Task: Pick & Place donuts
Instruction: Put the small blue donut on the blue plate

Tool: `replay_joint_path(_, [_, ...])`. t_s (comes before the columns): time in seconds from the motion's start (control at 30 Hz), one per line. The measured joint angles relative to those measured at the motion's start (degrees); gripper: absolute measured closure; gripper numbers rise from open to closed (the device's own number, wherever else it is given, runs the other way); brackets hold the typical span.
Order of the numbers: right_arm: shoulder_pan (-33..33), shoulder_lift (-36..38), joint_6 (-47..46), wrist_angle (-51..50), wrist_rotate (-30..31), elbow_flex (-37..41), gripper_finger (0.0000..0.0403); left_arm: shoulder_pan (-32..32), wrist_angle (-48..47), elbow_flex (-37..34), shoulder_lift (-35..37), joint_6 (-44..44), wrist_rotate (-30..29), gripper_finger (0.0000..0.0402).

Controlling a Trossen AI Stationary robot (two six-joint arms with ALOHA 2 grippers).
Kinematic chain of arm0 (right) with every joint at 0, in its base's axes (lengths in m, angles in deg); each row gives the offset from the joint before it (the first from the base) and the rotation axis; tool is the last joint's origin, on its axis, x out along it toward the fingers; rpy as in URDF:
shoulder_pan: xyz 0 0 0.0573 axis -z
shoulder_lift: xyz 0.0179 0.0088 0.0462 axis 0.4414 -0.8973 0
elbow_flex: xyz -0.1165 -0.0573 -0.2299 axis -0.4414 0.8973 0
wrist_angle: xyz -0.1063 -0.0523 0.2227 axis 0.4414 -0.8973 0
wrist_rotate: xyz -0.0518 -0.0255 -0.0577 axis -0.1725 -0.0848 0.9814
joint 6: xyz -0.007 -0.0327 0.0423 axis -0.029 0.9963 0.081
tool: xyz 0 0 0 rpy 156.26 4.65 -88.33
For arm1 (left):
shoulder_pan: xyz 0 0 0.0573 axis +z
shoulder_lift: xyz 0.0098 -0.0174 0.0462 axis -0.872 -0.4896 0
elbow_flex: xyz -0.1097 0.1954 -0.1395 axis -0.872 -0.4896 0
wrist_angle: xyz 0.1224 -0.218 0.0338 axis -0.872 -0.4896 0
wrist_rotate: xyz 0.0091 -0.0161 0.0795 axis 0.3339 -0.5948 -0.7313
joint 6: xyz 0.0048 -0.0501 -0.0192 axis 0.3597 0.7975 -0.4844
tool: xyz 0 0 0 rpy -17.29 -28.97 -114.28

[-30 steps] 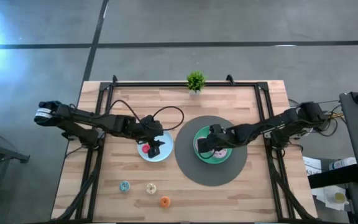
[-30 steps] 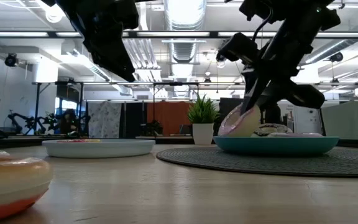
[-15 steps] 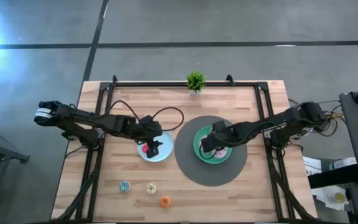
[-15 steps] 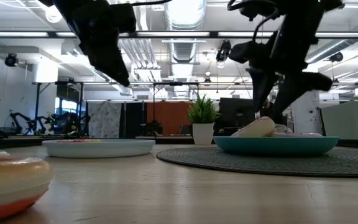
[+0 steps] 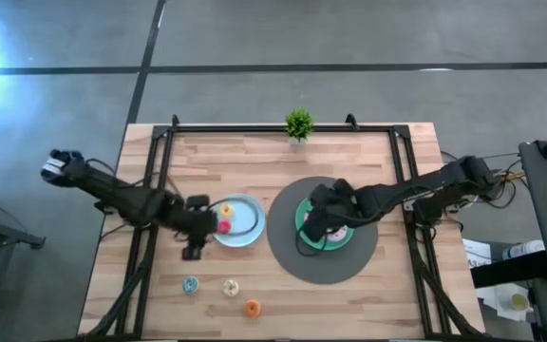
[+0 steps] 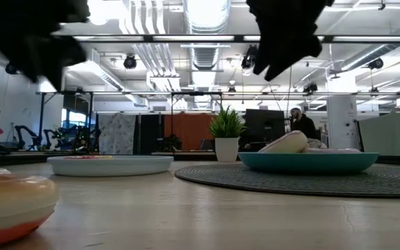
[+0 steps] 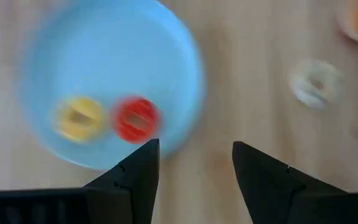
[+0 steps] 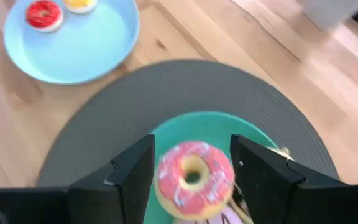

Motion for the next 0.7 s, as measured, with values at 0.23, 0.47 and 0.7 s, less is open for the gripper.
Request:
replay_joint_path(0.23, [-0.14, -4.65, 0.94, 2.79, -0.47, -1.66, 0.02, -18.33, 1.51, -9.07, 3.04, 18.19, 6.97, 0.0225])
replay_joint_path(0.47, [-0.08, -10.88, 1.37, 3.04, -3.36, -4.57, 0.0199, -27.82, 17.01, -15.74, 0.39, 29.41, 4.62, 0.0225])
replay_joint_path(0.7, [-0.23, -14.51, 2.32, 3.19, -3.66, -8.63, 0.0199, -27.78, 18.17, -17.78, -2.62, 33.62, 2.85, 0.0225])
